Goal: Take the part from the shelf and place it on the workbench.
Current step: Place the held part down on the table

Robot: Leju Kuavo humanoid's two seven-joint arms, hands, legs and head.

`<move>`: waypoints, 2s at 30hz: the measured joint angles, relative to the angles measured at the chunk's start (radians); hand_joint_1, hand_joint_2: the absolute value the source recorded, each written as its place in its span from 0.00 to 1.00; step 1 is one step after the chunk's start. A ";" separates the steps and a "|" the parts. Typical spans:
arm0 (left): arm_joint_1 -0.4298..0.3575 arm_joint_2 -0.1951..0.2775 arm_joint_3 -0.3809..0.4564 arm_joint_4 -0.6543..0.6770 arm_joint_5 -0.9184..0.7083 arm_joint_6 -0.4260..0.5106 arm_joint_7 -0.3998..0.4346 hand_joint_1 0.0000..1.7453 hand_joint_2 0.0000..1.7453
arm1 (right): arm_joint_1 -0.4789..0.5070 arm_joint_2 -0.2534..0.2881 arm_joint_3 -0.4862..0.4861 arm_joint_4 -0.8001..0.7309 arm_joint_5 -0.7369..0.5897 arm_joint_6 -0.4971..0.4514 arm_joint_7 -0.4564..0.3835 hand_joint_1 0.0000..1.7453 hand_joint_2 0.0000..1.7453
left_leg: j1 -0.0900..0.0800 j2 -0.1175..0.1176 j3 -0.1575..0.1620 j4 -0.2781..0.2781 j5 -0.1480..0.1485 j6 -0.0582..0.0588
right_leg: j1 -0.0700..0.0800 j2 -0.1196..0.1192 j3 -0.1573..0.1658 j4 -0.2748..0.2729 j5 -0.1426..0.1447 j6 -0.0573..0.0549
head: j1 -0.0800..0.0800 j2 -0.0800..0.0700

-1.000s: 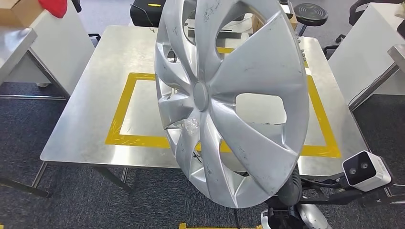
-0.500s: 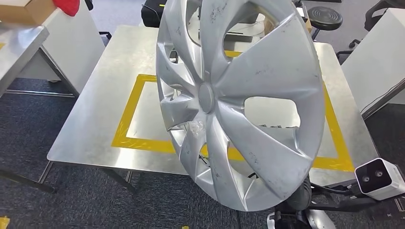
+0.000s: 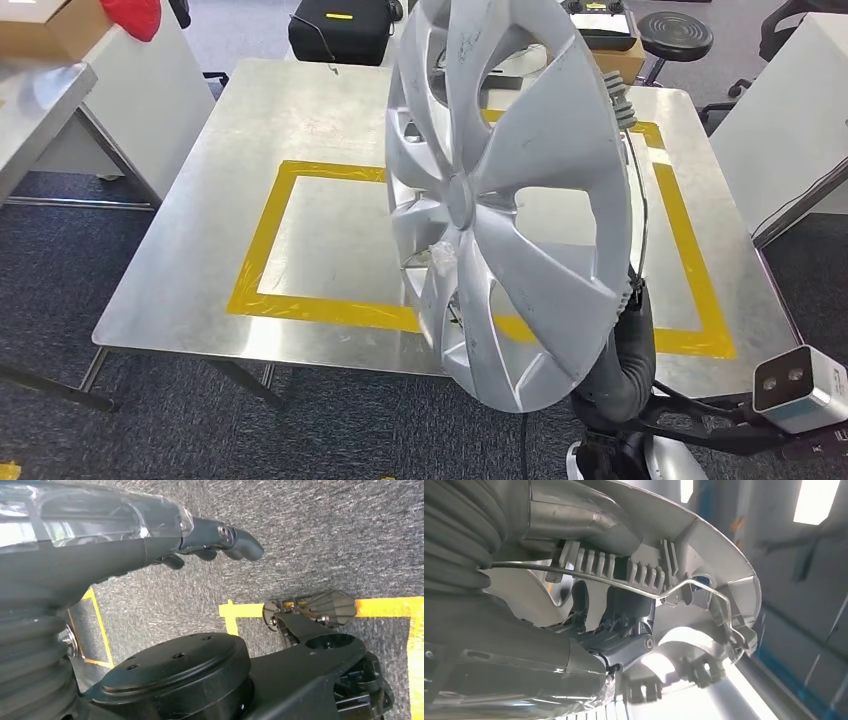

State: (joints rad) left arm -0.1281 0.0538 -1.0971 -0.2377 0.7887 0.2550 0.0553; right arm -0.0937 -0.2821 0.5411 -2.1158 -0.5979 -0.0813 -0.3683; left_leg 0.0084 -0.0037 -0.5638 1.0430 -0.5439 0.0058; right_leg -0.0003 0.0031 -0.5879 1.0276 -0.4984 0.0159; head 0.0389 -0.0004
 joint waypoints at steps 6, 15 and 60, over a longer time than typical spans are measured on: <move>0.000 -0.014 0.000 0.000 -0.004 0.002 -0.002 0.00 1.00 | -0.049 -0.030 -0.023 -0.053 0.275 -0.230 0.142 1.00 1.00 | -0.003 0.001 0.001 0.000 0.000 0.000 | -0.004 0.000 0.002 -0.002 0.001 0.001 | 0.002 0.000; 0.000 -0.027 0.000 0.000 -0.009 0.000 0.000 0.00 1.00 | -0.144 -0.046 -0.013 -0.079 0.481 -0.309 0.257 1.00 1.00 | -0.006 0.003 0.001 0.000 0.000 0.000 | -0.006 0.000 0.002 -0.003 0.001 0.002 | 0.002 0.000; -0.030 -0.062 -0.059 0.000 -0.116 -0.053 0.044 0.00 1.00 | -0.754 0.118 0.493 0.618 0.944 0.167 0.796 1.00 1.00 | -0.006 0.019 0.003 -0.001 0.000 0.001 | -0.007 0.005 0.003 -0.003 0.003 0.003 | 0.000 0.000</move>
State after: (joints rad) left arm -0.1583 -0.0084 -1.1559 -0.2377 0.6729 0.2021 0.0997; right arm -0.8475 -0.1637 1.0343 -1.4983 0.3465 0.0855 0.4277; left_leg 0.0024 0.0158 -0.5612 1.0424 -0.5439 0.0067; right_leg -0.0071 0.0082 -0.5848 1.0246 -0.4949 0.0185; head 0.0388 -0.0004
